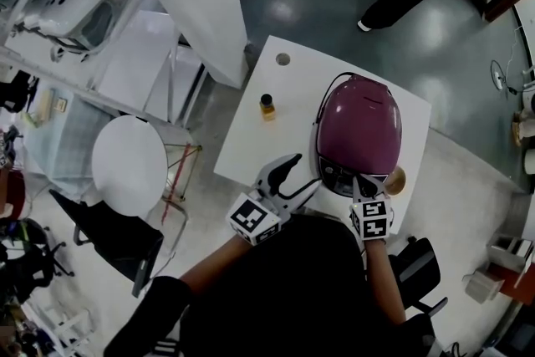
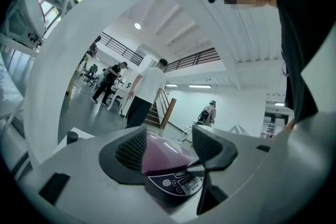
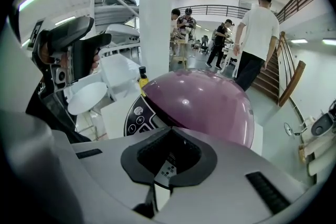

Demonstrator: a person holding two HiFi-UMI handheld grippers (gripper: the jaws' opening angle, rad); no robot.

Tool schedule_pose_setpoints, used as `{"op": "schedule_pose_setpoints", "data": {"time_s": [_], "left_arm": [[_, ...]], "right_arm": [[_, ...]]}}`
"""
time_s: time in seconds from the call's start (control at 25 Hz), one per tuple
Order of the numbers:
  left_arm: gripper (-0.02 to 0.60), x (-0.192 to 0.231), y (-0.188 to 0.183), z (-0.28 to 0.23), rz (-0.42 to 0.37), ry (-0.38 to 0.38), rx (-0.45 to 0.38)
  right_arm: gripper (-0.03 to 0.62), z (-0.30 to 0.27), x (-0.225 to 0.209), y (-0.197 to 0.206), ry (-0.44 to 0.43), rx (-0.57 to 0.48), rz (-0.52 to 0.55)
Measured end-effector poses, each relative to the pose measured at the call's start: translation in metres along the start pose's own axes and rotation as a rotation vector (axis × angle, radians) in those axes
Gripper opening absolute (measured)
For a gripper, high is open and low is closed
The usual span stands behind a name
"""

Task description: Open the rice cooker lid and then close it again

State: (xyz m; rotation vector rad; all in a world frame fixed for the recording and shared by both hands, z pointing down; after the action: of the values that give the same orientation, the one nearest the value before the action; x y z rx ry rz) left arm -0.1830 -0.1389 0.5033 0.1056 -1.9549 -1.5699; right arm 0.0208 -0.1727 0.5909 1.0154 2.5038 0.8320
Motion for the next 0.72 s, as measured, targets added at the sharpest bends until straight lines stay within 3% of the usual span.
{"op": "schedule_pose_setpoints", "data": {"time_s": [0.2,0.4,0.72], "left_arm": [[0.25,0.0007,-0.0021,0.0005,-0.002,0.012,0.007],[0.25,0.0005,-0.0066,-0.0007,-0.011,0.024,-0.016],[0.25,-0.0016,-0.0048,0.0037,-0.009,0.033,-0.023]], "right_arm": [[0.0,0.0007,0.0009,-0.0007,-0.006,0.003,-0.02],[0.0,-0.0005,0.0047,-0.0004,0.033,0.019,0.048],[0.0,0.0003,0.0004,-0.0036,0.052,0.019,0.049]]}}
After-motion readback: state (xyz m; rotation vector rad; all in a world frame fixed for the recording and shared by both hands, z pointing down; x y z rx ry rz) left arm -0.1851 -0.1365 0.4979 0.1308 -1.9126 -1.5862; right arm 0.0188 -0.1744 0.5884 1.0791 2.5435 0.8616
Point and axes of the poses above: the fingertips, and each gripper's own axes: z backward along the fingers, x to its left, y out of its underside, the point moved 5 cm from there along z, backward along the fingers, and after that the axes turned 10 degrees about -y, right-handed, at the moved point
